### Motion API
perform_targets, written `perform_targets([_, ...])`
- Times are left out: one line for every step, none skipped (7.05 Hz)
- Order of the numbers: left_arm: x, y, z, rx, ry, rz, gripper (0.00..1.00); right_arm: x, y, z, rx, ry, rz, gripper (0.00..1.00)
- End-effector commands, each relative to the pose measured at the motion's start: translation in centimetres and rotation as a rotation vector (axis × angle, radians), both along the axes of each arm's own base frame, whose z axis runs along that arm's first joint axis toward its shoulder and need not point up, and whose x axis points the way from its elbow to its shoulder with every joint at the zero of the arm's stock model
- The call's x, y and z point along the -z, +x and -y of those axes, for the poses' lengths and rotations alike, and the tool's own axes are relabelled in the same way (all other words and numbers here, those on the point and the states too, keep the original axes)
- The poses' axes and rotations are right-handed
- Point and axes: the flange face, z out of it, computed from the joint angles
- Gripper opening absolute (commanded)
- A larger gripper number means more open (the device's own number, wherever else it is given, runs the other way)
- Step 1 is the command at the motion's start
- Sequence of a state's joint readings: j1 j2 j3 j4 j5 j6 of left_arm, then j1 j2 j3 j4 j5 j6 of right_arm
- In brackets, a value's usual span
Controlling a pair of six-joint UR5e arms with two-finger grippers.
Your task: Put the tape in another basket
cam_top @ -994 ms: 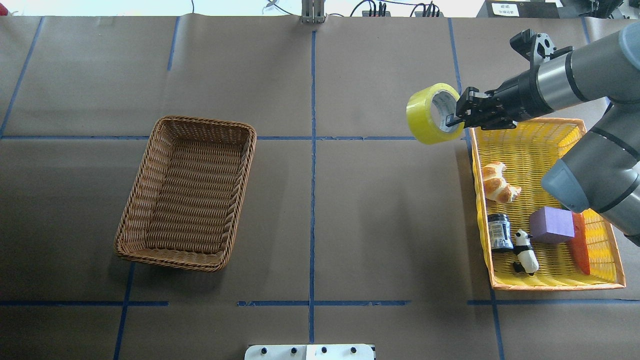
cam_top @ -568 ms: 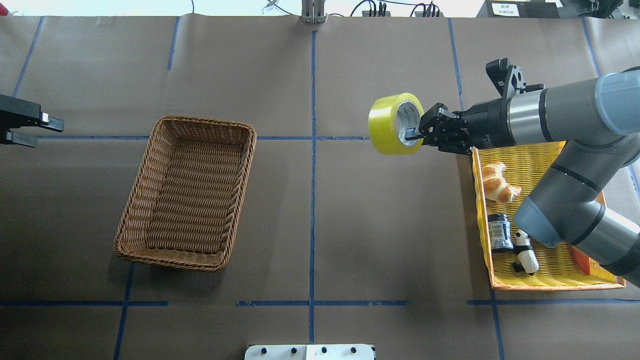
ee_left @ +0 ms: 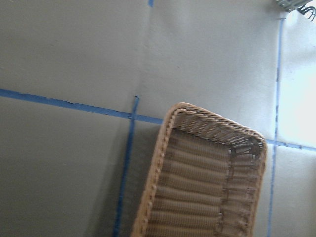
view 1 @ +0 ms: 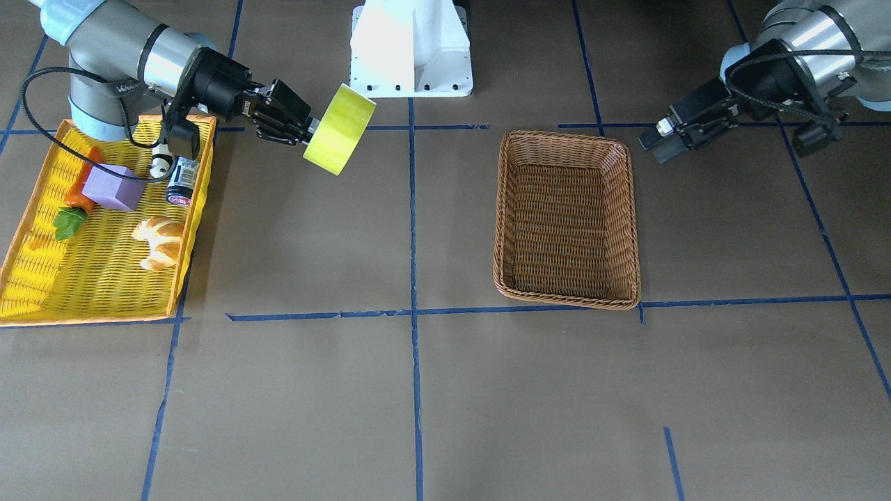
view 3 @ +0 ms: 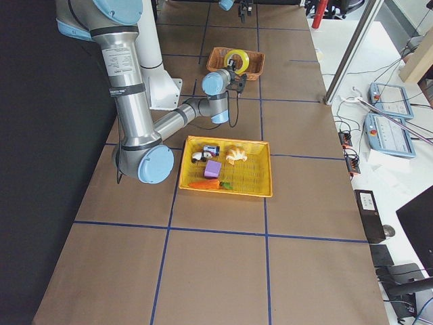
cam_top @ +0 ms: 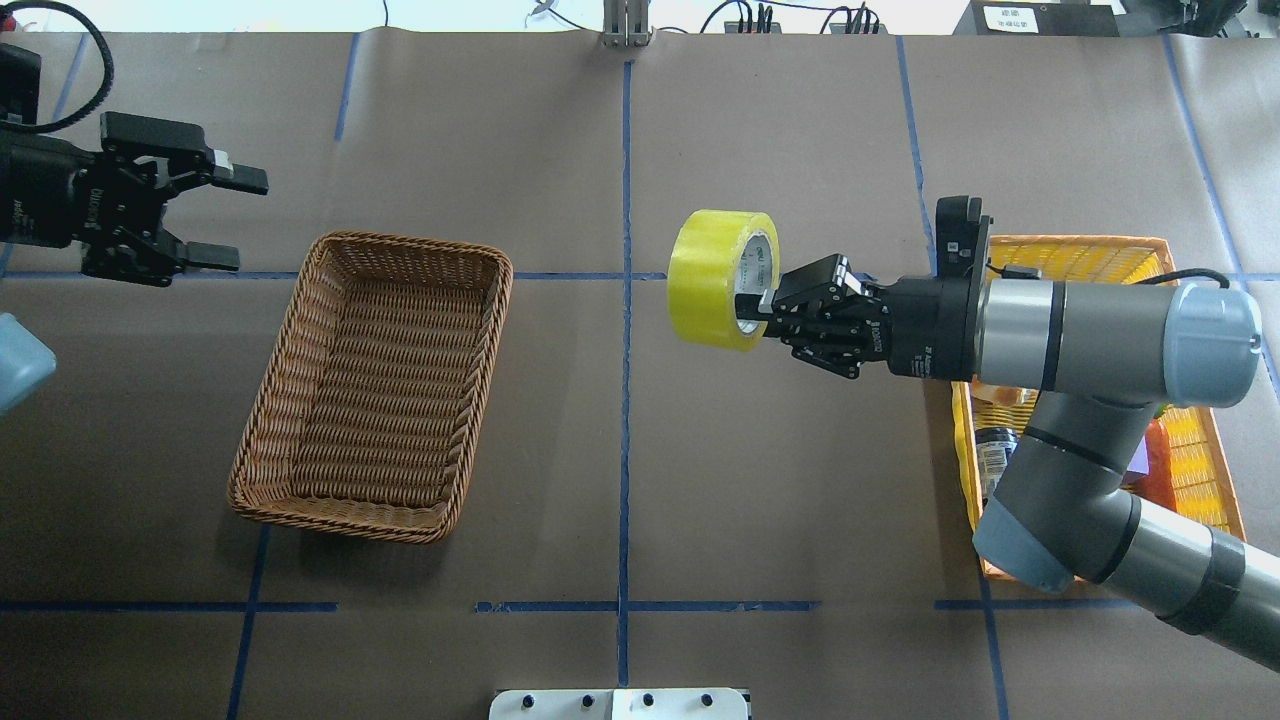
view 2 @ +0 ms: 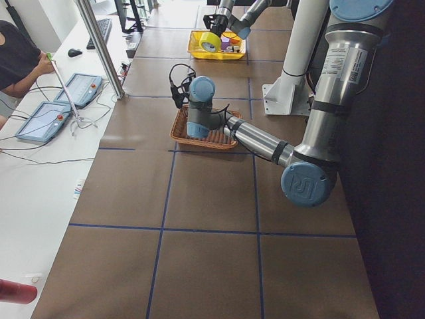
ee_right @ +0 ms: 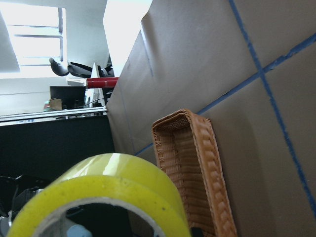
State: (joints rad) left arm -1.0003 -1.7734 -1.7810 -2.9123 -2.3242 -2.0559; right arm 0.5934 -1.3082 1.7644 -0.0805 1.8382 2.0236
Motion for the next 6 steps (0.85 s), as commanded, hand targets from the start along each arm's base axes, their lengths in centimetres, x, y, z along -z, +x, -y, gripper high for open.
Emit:
perform_targets([3.4, 3.3, -2.9, -0.025, -0.047, -0.177, 1.0, 0.9, -2.1, -4.1, 0.012, 0.015, 0.164, 0.02])
perform_targets([5.9, 4.7, -4.7, -0.09, -0.066, -0.226, 1.0, 1.7, -2.8, -4.8, 0.03, 0.032, 0.19, 0.02])
perform_targets([8.0, 6.5, -6.0, -0.156, -0.086, -0.264, 1.0, 3.2, -3.7, -5.6, 0.082, 0.057, 0.205, 0.02])
perform_targets([9.6, 7.7, -7.2, -0.197, -0.071, -0.286, 1.0, 4.6, -4.3, -6.3, 0.158, 0.106, 0.202, 0.02])
perform_targets([10.5, 8.0, -8.6, -0.228, -0.055, -0.306, 1.0, 5.2, -4.6, -6.7, 0.205, 0.129, 0.19, 0.02])
perform_targets([11.6, 8.1, -10.2, -0.258, -0.038, -0.327, 1.0, 5.9, -5.2, -6.9, 0.244, 0.14, 0.166, 0.02])
